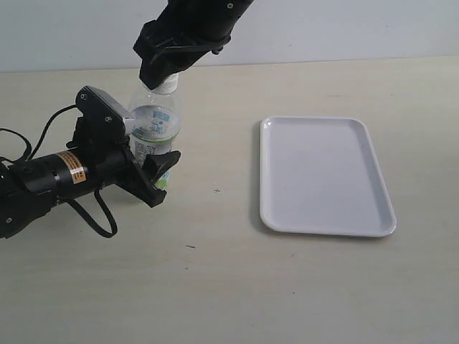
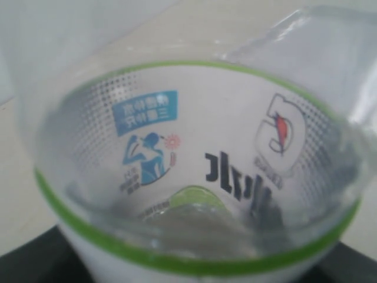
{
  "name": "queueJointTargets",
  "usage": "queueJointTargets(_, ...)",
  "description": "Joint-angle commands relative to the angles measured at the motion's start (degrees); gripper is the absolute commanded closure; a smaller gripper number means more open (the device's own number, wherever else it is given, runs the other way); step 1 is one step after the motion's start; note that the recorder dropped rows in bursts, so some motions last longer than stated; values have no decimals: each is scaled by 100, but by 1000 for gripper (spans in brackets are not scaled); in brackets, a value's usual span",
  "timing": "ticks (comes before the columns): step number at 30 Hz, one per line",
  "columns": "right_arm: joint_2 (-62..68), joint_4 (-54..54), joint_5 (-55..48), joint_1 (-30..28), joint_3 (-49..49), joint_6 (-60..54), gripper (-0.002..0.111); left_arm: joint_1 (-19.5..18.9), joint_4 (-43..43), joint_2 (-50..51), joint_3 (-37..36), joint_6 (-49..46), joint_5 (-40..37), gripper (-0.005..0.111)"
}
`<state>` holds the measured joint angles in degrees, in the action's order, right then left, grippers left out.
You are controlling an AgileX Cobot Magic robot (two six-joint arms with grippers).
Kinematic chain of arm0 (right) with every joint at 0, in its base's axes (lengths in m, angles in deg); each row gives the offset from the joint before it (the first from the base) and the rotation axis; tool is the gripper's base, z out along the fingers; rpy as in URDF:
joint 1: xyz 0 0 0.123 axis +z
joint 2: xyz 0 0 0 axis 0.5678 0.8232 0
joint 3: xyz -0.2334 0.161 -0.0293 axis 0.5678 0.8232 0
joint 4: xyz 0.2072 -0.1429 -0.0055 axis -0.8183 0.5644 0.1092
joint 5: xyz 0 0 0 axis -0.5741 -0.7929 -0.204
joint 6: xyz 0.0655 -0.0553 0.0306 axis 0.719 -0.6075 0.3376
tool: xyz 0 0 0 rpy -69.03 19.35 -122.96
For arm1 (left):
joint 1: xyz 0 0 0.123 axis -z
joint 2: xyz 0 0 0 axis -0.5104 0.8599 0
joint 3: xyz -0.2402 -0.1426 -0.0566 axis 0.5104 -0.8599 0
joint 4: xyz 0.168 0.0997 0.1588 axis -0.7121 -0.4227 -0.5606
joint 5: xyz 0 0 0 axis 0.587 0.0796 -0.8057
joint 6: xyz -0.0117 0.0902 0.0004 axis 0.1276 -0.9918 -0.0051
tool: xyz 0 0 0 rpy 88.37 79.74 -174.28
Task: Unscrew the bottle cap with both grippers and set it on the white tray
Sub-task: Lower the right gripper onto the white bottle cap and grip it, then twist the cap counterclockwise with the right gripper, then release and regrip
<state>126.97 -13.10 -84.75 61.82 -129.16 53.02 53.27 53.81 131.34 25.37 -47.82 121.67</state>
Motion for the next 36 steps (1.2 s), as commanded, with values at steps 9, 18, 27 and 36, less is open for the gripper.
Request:
queueJointTargets(9, -53, -53, 104, 6, -18, -40, 90, 32, 48, -75, 9, 2, 182, 107)
queueJointTargets(18, -53, -143, 94, 6, -18, -157, 108, 32, 48, -86, 9, 35, 182, 107)
queueJointTargets(27, -53, -143, -210, 6, -18, -1045, 108, 32, 48, -149, 9, 35, 105, 107)
queueJointTargets(36, -53, -98, -258, 6, -18, -1839, 108, 32, 48, -149, 9, 50, 96, 107)
